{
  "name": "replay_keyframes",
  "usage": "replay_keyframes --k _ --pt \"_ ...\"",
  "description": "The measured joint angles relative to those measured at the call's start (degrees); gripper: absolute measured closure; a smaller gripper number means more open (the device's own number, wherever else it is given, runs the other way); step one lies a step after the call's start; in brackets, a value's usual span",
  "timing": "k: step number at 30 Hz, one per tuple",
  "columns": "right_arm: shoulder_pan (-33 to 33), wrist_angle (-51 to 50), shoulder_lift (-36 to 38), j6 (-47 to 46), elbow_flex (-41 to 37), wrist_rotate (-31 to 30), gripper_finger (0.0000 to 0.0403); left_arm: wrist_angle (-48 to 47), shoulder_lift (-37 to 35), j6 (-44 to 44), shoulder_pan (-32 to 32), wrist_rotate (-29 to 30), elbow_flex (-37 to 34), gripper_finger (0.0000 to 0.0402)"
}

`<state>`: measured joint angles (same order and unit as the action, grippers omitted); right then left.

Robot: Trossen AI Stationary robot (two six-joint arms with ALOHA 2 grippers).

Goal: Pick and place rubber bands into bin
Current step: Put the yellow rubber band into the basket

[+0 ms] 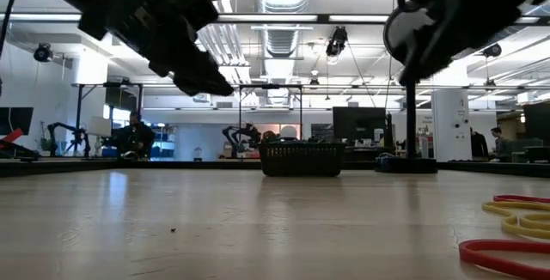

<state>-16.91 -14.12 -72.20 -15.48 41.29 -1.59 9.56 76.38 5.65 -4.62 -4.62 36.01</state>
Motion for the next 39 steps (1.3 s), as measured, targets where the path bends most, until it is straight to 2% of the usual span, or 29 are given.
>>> replay_keyframes --k 3,8,11,18,27,35,39 --pt "-3.68 3.32 -0.49 -4.93 -3.42 -2.93 0.0202 7.47 3.65 0.04 -0.25 -6.05 0.0 0.0241" --pt "-8.73 6.75 -0.68 -10.95 -7.33 -8.83 0.0202 27.49 14.22 -1.11 -2.6 -15.11 1.1 0.0241" --pt "-11.04 7.47 -0.66 -14.69 -8.76 -10.14 0.0202 31.7 20.6 -4.44 -4.24 -18.0 4.33 0.0241" --pt "-16.36 7.91 -2.93 -24.79 -11.16 -10.61 0.0202 30.73 29.43 -6.42 -5.18 -19.07 12.72 0.0241" --pt "-24.45 8.46 -11.49 -35.67 -10.06 -10.48 0.0202 22.3 27.18 -6.54 -5.11 -19.15 13.47 0.0241" --pt "-26.76 12.25 -22.15 -36.98 -4.18 -11.68 0.0202 17.23 25.68 -6.49 -5.11 -19.08 13.2 0.0241" --pt "-26.82 11.92 -27.39 -33.4 1.42 -11.45 0.0202 14.16 24.98 -6.43 -5.11 -19.02 13.11 0.0241"
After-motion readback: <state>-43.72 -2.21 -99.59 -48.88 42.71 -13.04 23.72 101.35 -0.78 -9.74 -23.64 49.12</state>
